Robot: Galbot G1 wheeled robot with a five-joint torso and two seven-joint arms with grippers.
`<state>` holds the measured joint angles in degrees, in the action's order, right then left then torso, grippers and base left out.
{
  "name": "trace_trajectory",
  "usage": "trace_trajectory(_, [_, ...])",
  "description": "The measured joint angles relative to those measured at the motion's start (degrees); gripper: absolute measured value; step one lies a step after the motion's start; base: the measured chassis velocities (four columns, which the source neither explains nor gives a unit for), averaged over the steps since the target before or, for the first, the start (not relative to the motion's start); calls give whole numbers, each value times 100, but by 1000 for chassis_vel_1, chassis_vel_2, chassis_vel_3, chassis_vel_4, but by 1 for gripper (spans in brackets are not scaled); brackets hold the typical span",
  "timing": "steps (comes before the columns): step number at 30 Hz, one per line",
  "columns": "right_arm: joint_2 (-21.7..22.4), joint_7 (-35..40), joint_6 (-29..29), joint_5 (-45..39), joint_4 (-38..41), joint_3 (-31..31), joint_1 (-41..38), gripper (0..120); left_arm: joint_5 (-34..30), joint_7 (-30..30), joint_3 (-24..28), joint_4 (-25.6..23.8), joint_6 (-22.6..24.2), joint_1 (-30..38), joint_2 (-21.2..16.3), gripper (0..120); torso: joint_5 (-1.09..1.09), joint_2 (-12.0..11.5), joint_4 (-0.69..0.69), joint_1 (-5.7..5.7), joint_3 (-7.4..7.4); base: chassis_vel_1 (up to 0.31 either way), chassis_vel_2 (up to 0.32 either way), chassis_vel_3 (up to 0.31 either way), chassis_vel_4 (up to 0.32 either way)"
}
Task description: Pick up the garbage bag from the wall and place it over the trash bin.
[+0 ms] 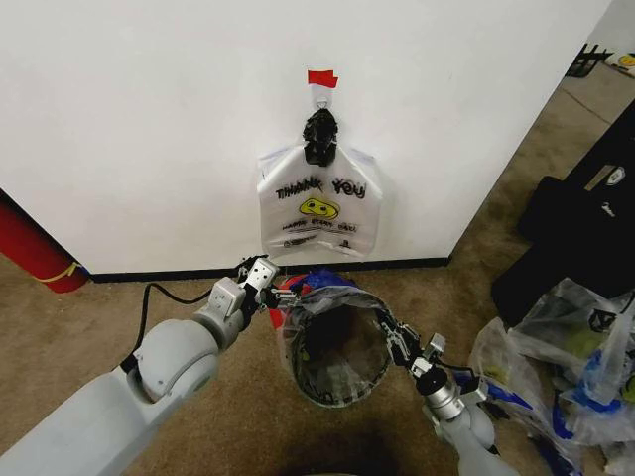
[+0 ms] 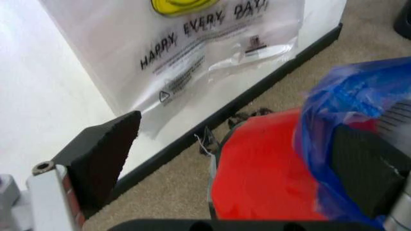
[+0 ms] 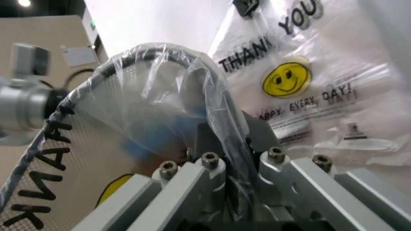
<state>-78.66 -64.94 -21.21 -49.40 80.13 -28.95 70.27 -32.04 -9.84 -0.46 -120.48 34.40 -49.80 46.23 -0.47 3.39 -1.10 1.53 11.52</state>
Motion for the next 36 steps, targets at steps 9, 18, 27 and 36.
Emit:
trace_trajectory(9, [7, -118, 61, -21, 41, -46, 41, 1, -185, -14, 119, 42, 108, 123, 68, 100, 2, 0, -1, 0, -1, 0, 0, 0, 0])
trace_trajectory(18, [-27, 591, 69, -302, 4, 88, 71, 1, 44, -122, -87, -347, -90, -267, -110, 100, 0, 0, 1, 0, -1, 0, 0, 0, 0])
trace_trajectory(27, [-204, 1586, 92, -274, 102, 289, 136, 1, 169, -230, -426, -1115, -219, -559, -86, 100, 3, 0, 0, 0, -1, 0, 0, 0, 0])
trace_trajectory(36, [-226, 4014, 584, -1428, 959, 445, 321, 1, 1255, -596, -526, -973, 83, -1588, 93, 100, 0, 0, 1, -1, -1, 0, 0, 0, 0])
